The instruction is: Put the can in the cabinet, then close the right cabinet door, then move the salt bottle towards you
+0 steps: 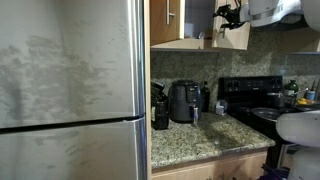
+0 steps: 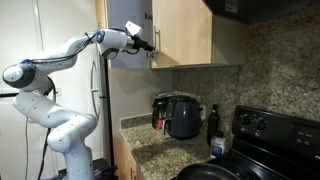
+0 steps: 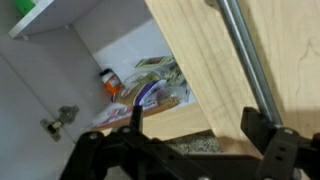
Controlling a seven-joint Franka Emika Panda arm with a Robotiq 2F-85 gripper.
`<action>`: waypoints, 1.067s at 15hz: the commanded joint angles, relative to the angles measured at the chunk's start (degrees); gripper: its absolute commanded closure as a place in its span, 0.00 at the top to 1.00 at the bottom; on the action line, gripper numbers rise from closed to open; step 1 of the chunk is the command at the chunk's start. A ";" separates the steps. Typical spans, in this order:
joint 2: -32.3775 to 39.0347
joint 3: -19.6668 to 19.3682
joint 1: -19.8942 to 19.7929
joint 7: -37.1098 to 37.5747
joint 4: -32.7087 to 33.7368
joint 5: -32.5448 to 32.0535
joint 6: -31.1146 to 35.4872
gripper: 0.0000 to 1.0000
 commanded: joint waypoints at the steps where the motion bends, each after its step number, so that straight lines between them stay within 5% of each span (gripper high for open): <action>1: -2.85 -5.66 8.29 -3.15 -4.91 -1.37 12.46 1.00; 3: -6.43 -8.68 13.43 -4.85 -8.56 -1.43 19.72 1.00; 4: -9.75 -9.12 10.29 -8.93 -9.89 3.73 19.74 1.00; 6: -14.11 -12.12 12.52 -16.58 -12.98 8.38 25.25 1.00; 9: -19.08 -14.72 9.90 -19.94 -16.93 12.02 30.27 1.00; 10: -14.64 -14.83 16.34 -20.16 -12.90 9.63 32.76 1.00; 13: -16.09 -15.30 18.46 -20.67 -13.69 9.80 34.12 1.00; 16: -9.95 -15.45 21.19 -19.16 -9.88 10.64 34.47 1.00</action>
